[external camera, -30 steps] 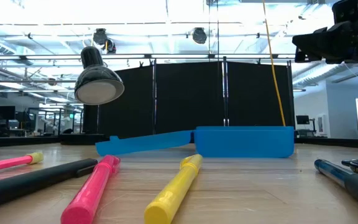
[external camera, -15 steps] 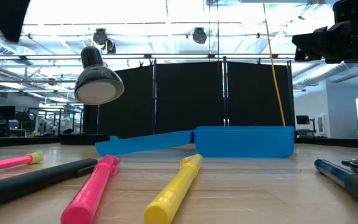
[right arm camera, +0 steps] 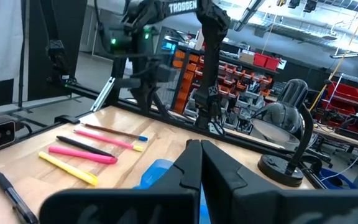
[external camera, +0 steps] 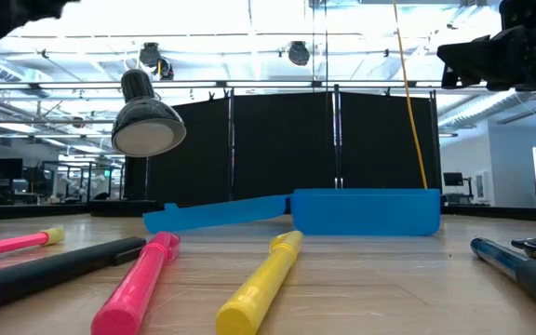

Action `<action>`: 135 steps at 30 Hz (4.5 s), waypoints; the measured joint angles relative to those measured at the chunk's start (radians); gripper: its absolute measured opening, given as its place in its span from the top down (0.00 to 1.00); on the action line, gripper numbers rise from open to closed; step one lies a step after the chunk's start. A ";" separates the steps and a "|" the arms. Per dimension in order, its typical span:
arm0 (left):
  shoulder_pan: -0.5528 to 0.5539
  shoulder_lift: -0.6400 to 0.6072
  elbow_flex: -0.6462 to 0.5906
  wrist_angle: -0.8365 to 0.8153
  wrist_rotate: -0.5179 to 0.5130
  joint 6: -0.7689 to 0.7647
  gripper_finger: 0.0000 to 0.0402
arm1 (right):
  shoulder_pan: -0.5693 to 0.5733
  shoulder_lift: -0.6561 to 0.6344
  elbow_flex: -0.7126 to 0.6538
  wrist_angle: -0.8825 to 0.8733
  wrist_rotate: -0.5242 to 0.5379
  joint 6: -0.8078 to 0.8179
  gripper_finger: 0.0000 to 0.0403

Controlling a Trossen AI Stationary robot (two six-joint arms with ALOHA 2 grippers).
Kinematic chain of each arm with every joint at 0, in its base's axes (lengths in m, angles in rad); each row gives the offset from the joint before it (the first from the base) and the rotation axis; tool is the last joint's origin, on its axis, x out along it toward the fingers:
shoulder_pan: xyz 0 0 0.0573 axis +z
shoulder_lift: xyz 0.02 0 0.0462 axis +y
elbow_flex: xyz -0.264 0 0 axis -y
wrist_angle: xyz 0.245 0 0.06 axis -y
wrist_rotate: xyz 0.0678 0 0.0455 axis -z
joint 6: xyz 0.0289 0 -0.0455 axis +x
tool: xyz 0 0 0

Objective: Pick & place school supplies into a supply box
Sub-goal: Put the brown pencil into the supply box

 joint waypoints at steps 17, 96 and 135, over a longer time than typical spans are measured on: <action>0.040 -0.006 -0.161 0.234 0.044 -0.018 0.26 | 0.000 0.000 0.000 0.000 0.000 0.000 1.00; 0.145 -0.245 -0.367 0.479 0.064 0.267 0.93 | 0.000 0.003 0.000 0.007 0.000 -0.025 1.00; 0.692 -0.188 -0.270 1.345 0.027 1.024 0.93 | 0.000 0.005 0.000 0.015 0.000 0.026 1.00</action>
